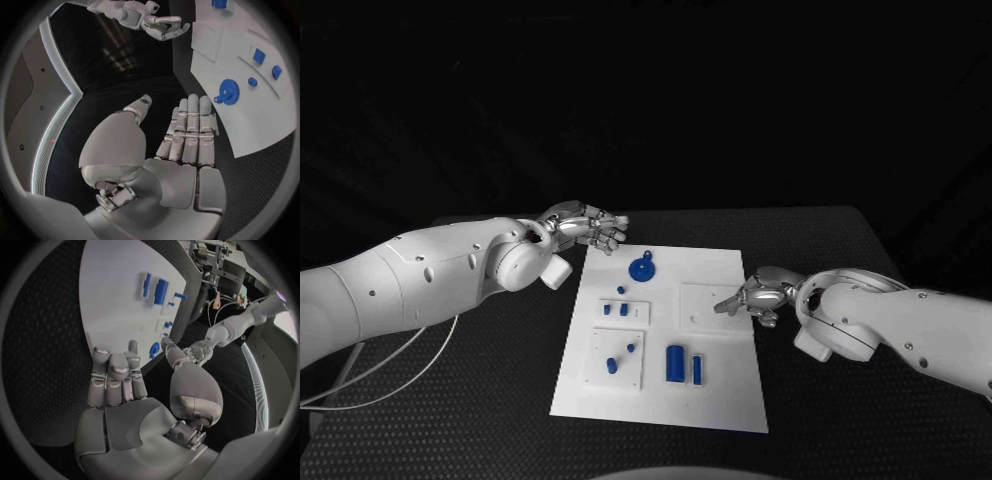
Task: Assemble the parts on the task board
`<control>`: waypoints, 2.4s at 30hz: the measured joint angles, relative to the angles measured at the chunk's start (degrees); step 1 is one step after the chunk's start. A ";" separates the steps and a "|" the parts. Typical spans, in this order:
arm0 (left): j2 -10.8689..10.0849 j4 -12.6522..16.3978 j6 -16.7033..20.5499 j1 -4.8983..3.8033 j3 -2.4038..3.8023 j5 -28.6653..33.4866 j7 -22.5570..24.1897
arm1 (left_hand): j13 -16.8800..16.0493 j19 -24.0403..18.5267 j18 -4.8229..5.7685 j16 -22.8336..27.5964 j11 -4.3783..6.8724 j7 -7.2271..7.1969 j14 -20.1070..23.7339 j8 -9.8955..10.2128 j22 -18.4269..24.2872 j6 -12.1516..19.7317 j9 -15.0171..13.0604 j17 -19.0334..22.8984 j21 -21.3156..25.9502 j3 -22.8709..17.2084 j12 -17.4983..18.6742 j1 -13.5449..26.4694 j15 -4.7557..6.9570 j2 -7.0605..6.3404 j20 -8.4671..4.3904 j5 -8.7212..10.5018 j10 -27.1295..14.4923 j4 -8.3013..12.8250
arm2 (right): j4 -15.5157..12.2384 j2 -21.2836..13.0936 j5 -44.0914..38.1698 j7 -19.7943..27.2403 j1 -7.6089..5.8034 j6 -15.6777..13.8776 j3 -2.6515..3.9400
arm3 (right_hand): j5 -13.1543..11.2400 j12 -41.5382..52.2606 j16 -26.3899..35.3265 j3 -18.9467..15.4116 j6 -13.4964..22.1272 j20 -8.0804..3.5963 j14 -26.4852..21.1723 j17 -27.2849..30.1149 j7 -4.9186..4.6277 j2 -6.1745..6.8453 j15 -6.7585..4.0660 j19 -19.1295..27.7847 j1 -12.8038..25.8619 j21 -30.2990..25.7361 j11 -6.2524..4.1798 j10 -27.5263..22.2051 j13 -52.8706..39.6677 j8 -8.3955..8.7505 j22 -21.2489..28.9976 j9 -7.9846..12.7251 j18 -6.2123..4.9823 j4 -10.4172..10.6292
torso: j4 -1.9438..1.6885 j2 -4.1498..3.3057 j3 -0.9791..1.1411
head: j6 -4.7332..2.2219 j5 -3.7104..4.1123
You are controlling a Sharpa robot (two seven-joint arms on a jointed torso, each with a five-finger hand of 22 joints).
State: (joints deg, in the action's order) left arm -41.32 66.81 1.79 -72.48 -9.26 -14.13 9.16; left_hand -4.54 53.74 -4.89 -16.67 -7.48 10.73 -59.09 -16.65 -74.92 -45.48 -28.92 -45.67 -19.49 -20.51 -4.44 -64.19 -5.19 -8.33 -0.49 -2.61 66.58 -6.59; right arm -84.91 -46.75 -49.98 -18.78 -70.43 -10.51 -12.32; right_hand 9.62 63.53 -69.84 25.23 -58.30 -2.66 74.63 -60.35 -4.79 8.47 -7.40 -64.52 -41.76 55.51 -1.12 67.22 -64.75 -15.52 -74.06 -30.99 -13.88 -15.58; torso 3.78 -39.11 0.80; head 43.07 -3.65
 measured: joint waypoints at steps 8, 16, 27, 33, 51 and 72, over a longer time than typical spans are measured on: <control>2.47 -4.51 3.34 0.01 0.09 2.41 3.69 | -0.23 0.25 -0.04 -0.17 1.56 -1.98 -0.19 -1.15 0.00 -2.62 -0.18 0.20 -0.02 1.13 -0.61 -4.15 0.60 2.65 -0.34 0.00 1.96 2.13 | 17.07 5.43 16.01 15.09 0.02 0.59 3.81 | 0.70 -4.82 5.62 -0.62 2.63 2.47 -5.28 2.72 -1.77 -3.90 1.68 6.39 -7.52 -4.59 1.29 -5.48 2.54 0.90 1.26 0.19 -0.01 -0.88 | 0.19 1.16 -0.16 | -5.63 0.87; 4.45 -9.69 5.38 -0.62 0.31 5.46 5.70 | 0.62 -8.28 0.98 4.76 1.97 -3.10 5.92 -0.03 0.00 -1.52 0.86 2.84 4.39 2.43 0.68 -4.79 -0.56 3.28 0.69 0.00 -1.26 2.84 | 31.22 11.10 26.58 24.77 0.01 1.70 7.65 | -2.55 -32.16 31.95 4.07 7.23 10.02 -24.00 18.26 -4.72 -3.15 12.10 28.35 -15.66 -24.66 7.57 -17.27 27.59 2.23 10.03 0.61 4.64 -0.66 | 0.21 2.91 -0.24 | -10.43 1.02; 6.33 -12.40 6.06 -0.59 0.34 8.98 7.05 | 0.78 -14.96 4.03 9.99 2.04 -4.08 12.83 1.56 0.64 1.67 2.06 6.97 9.77 4.04 0.69 -4.45 -1.99 2.04 2.24 0.00 -9.05 -0.05 | 34.44 13.69 32.68 30.37 1.56 3.36 10.66 | -3.02 -49.91 48.46 2.11 10.06 14.54 -28.82 32.36 -3.11 -3.90 15.58 34.75 -16.37 -36.24 8.89 -13.70 51.49 2.06 18.46 2.50 5.08 -1.12 | 0.60 4.64 0.10 | -13.30 -0.23; 6.35 -12.54 5.86 -0.46 0.32 9.55 7.38 | 1.33 -23.11 4.04 11.53 3.19 -5.48 22.62 4.79 5.40 10.73 7.64 15.29 12.28 7.61 1.29 -0.30 -0.52 3.00 1.75 0.25 -16.55 0.59 | 34.23 13.32 33.33 31.14 1.53 3.62 10.80 | -4.15 -53.65 53.32 -3.98 20.33 12.65 -37.64 39.14 -1.89 -5.68 14.18 40.51 -10.99 -40.86 7.59 -23.72 55.79 4.64 30.67 8.76 5.92 2.47 | 0.57 4.93 0.29 | -13.62 -0.50; 0.50 8.16 19.25 7.23 5.77 10.82 10.93 | 4.33 -51.91 4.00 16.24 7.25 -10.57 57.07 15.99 67.38 43.59 27.84 44.12 18.84 19.62 4.05 58.62 5.00 8.11 0.50 2.12 -64.00 6.38 | 12.96 7.18 38.62 35.97 6.29 -9.21 11.63 | -9.19 -62.88 68.88 -23.97 56.22 2.95 -72.56 59.26 4.51 -8.33 7.61 63.13 38.91 -54.65 1.42 -64.96 64.28 14.75 71.86 29.87 13.08 15.03 | -3.30 7.61 -0.69 | -8.90 3.48; -3.39 22.96 40.29 12.34 9.19 13.80 18.72 | 4.49 -53.54 3.99 16.47 7.47 -10.73 58.87 16.26 74.87 45.18 28.87 45.62 19.29 20.23 4.05 63.77 5.18 8.35 0.50 2.34 -66.28 6.69 | -4.91 2.08 48.94 46.49 10.25 -31.62 12.27 | -9.41 -63.32 69.64 -24.98 58.03 2.64 -74.36 60.29 4.79 -8.47 7.42 64.24 41.43 -55.31 1.12 -67.00 64.69 15.31 74.01 30.94 13.09 15.57 | -3.78 7.92 -0.80 | -8.69 3.65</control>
State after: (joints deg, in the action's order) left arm -44.72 89.76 42.08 -60.14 -0.07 -0.33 27.88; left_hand -0.05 0.20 -0.90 -0.20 -0.01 -0.01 -0.21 -0.39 -0.05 -0.30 -0.05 -0.05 -0.20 -0.28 -0.39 -0.42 -0.01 0.02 0.00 -0.27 0.30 0.10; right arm -89.83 -44.67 -1.04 27.71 -60.18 -42.14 -0.04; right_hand 0.21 0.20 -0.20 0.26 -0.26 -0.02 0.27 -0.05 0.00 0.00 0.02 -0.28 -0.33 0.20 0.00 0.21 -0.05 -0.20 -0.05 -0.05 -0.79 -0.01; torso 0.00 -31.18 0.00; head 34.38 0.00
